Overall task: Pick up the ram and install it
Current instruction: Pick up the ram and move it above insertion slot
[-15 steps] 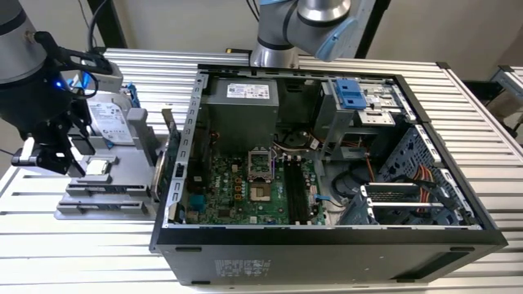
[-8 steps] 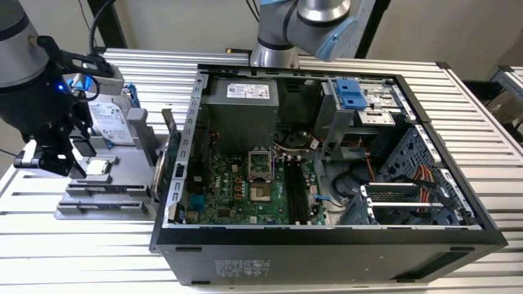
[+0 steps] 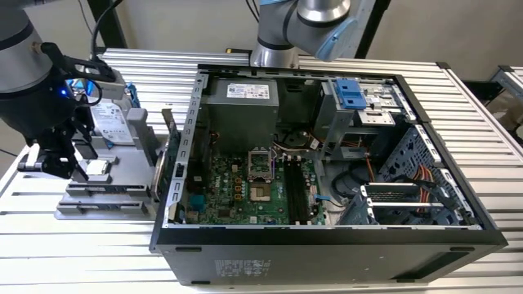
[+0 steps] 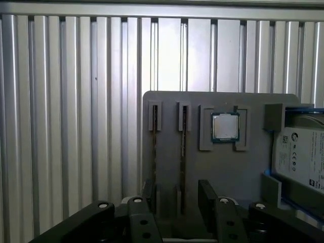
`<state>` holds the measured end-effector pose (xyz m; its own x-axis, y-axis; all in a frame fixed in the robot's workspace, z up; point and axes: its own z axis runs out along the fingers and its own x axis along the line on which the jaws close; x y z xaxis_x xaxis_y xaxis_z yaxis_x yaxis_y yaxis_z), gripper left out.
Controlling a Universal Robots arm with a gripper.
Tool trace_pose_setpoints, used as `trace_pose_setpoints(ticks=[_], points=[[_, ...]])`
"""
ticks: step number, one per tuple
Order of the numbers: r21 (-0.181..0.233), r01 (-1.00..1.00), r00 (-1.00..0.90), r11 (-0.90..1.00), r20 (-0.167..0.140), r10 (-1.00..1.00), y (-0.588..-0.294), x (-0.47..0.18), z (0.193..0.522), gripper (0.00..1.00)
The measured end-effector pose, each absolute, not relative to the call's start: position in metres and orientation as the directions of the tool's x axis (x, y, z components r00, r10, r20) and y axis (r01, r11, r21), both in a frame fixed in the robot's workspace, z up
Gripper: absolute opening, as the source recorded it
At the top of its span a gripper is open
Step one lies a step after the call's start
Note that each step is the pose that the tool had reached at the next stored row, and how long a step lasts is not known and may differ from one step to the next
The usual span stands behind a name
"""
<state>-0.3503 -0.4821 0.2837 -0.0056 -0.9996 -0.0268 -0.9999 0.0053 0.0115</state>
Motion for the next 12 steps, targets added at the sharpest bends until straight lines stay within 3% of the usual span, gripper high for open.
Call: trace_pose_setpoints(ticks=[12], points=[[0.011, -1.000, -0.006, 0.005, -0.026, -1.000, -0.4832, -0.3503, 0.2771, 1.00]])
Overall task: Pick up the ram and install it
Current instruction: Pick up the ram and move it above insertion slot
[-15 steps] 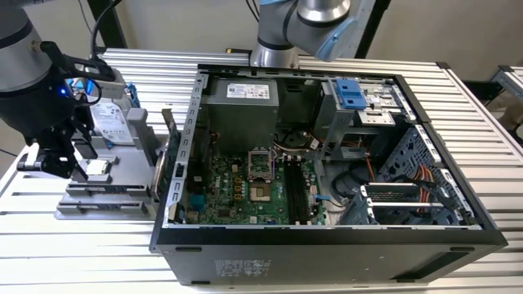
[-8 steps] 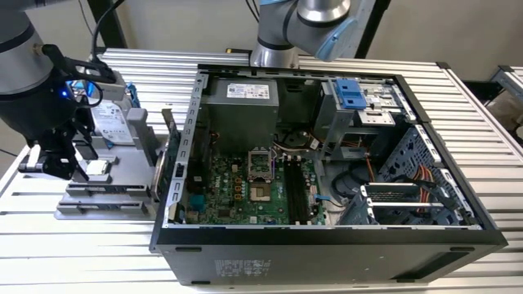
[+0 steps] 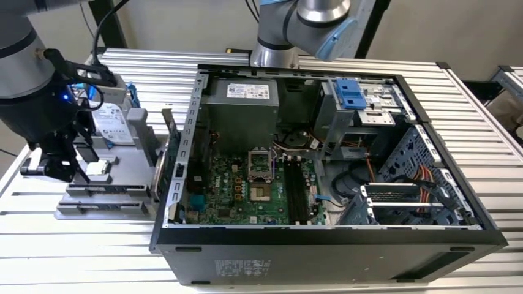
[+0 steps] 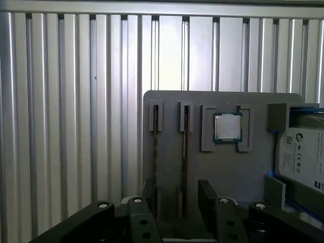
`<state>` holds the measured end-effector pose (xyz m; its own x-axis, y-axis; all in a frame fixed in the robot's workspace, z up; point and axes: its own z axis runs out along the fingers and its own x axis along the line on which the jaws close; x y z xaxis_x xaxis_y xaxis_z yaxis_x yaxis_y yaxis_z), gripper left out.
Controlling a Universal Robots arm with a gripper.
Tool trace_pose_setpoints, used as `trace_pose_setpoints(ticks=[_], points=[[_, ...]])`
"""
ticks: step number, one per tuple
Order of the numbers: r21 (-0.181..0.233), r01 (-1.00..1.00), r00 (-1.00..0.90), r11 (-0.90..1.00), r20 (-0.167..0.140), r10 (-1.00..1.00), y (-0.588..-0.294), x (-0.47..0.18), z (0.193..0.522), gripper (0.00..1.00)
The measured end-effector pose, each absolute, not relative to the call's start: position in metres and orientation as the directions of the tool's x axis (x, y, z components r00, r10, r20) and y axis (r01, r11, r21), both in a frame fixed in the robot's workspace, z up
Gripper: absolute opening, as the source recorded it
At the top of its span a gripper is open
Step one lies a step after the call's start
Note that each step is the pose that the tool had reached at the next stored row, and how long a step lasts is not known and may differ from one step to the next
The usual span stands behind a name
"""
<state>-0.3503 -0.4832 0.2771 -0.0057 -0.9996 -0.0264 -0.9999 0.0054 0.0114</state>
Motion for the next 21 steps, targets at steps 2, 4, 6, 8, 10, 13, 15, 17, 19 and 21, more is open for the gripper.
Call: trace_pose_setpoints(ticks=[2, 4, 6, 8, 10, 13, 15, 17, 19, 21], points=[[0.011, -1.000, -0.006, 0.005, -0.026, -1.000, -0.483, -0.350, 0.275, 1.00], [0.011, -1.000, -0.006, 0.005, -0.026, -1.000, -0.483, -0.350, 0.274, 1.00], [0.011, -1.000, -0.006, 0.005, -0.026, -1.000, -0.483, -0.350, 0.272, 1.00], [0.011, -1.000, -0.006, 0.005, -0.025, -1.000, -0.484, -0.350, 0.270, 1.00], [0.011, -1.000, -0.006, 0.005, -0.024, -1.000, -0.484, -0.350, 0.268, 1.00], [0.011, -1.000, -0.006, 0.005, -0.022, -1.000, -0.484, -0.351, 0.265, 1.00], [0.011, -1.000, -0.006, 0.005, -0.021, -1.000, -0.484, -0.351, 0.264, 1.00], [0.011, -1.000, -0.006, 0.005, -0.020, -1.000, -0.484, -0.351, 0.262, 1.00], [0.011, -1.000, -0.006, 0.005, -0.018, -1.000, -0.484, -0.351, 0.261, 1.00], [0.012, -1.000, -0.006, 0.005, -0.016, -1.000, -0.484, -0.351, 0.261, 1.00]])
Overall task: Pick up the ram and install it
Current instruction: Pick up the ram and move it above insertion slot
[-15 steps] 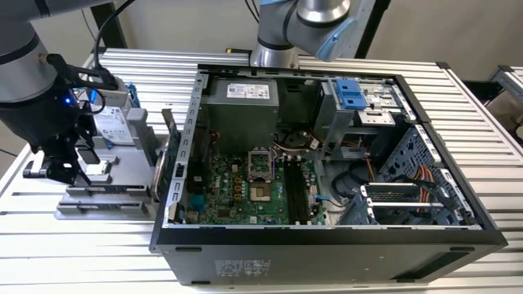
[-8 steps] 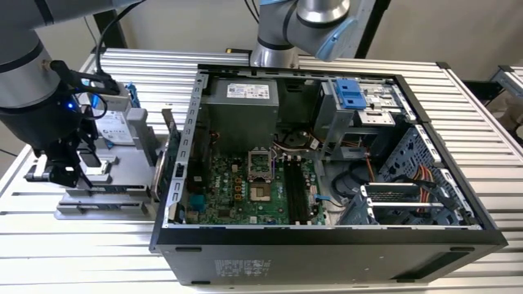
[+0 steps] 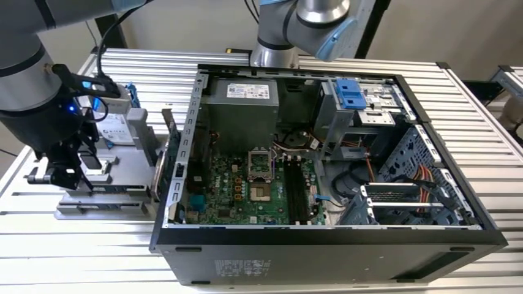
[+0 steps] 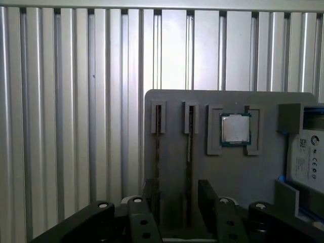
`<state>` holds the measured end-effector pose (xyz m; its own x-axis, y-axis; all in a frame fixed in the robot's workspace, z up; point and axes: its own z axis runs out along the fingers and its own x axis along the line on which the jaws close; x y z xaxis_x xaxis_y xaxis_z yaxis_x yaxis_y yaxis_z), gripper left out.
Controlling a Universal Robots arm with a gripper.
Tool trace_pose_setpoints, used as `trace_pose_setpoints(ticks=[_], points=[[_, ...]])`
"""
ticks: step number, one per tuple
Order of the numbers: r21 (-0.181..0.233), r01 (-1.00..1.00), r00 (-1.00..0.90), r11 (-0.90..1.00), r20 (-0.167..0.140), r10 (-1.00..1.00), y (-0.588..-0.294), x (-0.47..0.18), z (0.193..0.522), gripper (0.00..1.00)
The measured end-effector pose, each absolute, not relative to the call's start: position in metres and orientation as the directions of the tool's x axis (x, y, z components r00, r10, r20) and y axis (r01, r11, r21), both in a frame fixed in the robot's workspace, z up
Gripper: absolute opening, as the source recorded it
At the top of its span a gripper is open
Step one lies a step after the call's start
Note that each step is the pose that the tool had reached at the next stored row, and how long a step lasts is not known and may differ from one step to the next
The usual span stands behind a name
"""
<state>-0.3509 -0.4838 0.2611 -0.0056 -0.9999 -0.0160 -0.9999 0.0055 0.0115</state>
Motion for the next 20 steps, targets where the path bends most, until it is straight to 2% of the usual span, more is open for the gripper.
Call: trace_pose_setpoints(ticks=[20], points=[[0.011, -1.000, -0.006, 0.005, -0.014, -1.000, -0.489, -0.352, 0.247, 1.00]])
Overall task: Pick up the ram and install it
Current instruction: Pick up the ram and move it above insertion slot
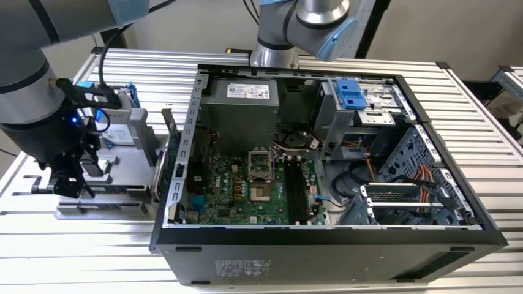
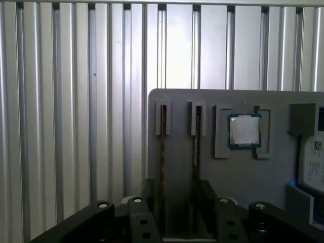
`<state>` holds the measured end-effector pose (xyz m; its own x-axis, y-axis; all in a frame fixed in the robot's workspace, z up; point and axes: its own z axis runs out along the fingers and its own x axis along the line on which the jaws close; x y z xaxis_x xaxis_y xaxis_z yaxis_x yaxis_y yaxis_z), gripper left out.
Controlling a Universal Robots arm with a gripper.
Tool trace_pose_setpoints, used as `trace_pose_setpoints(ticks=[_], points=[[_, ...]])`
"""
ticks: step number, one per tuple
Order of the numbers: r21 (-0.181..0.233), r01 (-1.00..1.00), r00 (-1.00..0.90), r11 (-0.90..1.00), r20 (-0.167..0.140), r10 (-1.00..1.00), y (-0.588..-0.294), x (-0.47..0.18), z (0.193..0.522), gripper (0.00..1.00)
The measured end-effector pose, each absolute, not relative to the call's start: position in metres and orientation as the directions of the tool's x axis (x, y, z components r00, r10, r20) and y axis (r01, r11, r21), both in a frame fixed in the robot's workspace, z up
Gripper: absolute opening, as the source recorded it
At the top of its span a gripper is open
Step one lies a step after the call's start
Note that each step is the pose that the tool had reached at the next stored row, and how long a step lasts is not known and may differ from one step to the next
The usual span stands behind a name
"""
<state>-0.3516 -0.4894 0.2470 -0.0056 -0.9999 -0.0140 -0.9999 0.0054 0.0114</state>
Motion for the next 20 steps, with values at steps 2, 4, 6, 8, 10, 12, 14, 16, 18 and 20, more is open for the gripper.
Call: trace_pose_setpoints(ticks=[2, 4, 6, 8, 10, 12, 14, 16, 18, 20], points=[[0.011, -1.000, -0.006, 0.005, -0.014, -1.000, -0.491, -0.352, 0.245, 1.00], [0.011, -1.000, -0.006, 0.005, -0.014, -1.000, -0.492, -0.352, 0.243, 1.00], [0.011, -1.000, -0.006, 0.005, -0.014, -1.000, -0.493, -0.352, 0.241, 1.00], [0.011, -1.000, -0.006, 0.005, -0.014, -1.000, -0.494, -0.352, 0.240, 1.00], [0.011, -1.000, -0.006, 0.005, -0.014, -1.000, -0.495, -0.352, 0.237, 1.00], [0.011, -1.000, -0.006, 0.005, -0.014, -1.000, -0.496, -0.352, 0.235, 1.00], [0.011, -1.000, -0.006, 0.005, -0.014, -1.000, -0.497, -0.352, 0.233, 1.00], [0.011, -1.000, -0.006, 0.006, -0.014, -1.000, -0.497, -0.352, 0.230, 1.00], [0.011, -1.000, -0.006, 0.005, -0.014, -1.000, -0.497, -0.352, 0.227, 1.00], [0.011, -1.000, -0.006, 0.005, -0.014, -1.000, -0.498, -0.352, 0.224, 1.00]])
